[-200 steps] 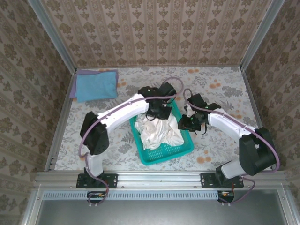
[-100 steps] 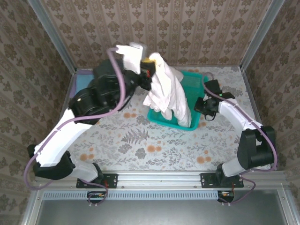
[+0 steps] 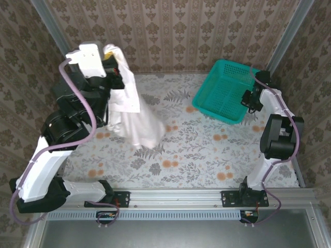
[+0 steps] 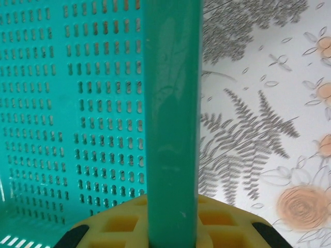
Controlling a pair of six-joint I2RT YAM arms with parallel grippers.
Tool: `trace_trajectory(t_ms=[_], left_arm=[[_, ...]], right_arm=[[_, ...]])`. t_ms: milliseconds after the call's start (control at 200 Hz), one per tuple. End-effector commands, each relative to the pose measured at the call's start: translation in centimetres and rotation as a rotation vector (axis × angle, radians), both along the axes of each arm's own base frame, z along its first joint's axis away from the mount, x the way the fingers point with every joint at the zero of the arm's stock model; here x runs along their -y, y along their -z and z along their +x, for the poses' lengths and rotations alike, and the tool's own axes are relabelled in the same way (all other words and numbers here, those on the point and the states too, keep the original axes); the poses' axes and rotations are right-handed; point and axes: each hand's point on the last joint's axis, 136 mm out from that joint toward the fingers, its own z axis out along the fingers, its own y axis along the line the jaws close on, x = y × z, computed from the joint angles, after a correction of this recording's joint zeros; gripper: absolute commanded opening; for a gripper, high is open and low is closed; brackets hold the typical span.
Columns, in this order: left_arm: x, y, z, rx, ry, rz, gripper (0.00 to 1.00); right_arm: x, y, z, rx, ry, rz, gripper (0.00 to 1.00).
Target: Fold and stack the t-shirts
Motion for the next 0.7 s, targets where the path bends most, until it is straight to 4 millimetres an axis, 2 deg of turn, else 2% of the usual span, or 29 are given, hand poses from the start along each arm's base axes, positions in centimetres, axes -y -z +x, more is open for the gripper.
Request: trace_trajectory(t_ms=[0, 30, 70, 185, 255, 340, 425, 485, 535, 610, 695], left_arm=[[-0.8, 1.5, 0.4, -0.048, -0.016, -0.034, 0.00], [-0.2, 2.5, 0.8, -0.077, 0.000, -0.031, 0.00], [0.6, 3.9, 1.1, -0.112, 0.021, -0.023, 0.00], [2.9, 8.2, 2.6, -0.227, 0.073, 0.021, 0.00], [3.9, 11.2, 3.7, -0.337, 0.122, 0.008, 0.00], [4.2, 15.2, 5.2, -0.507, 0.150, -0.046, 0.00], [5.2, 18.6, 6.1, -0.639, 0.205, -0.080, 0.00], [6.0, 20.6, 6.5, -0.711, 0.236, -0.100, 0.00], [6.6, 22.3, 6.7, -0.762, 0.259, -0.119, 0.00], [7.3, 24.9, 6.8, -0.849, 0.274, -0.139, 0.00], [7.9, 28.1, 6.6, -0.960, 0.282, -0.130, 0.00]], right_arm=[[3.4, -0.4, 0.0, -0.055, 0.012, -0.118, 0.42], [4.0, -0.8, -0.2, -0.059, 0.041, -0.118, 0.50], [4.3, -2.0, -0.2, -0.039, 0.068, -0.110, 0.55], [3.2, -8.1, 0.5, 0.140, 0.107, -0.116, 0.72], [0.8, -11.6, 1.3, 0.265, 0.101, -0.048, 0.74], [-4.2, -13.8, 2.7, 0.349, 0.027, 0.058, 0.75], [-10.4, -13.7, 4.1, 0.329, -0.084, 0.100, 0.75], [-14.2, -12.5, 5.2, 0.287, -0.149, 0.100, 0.76], [-16.7, -10.7, 6.0, 0.238, -0.185, 0.096, 0.78], [-19.1, -8.3, 7.0, 0.160, -0.209, 0.079, 0.80], [-20.0, -6.0, 7.7, 0.087, -0.213, 0.006, 0.81]])
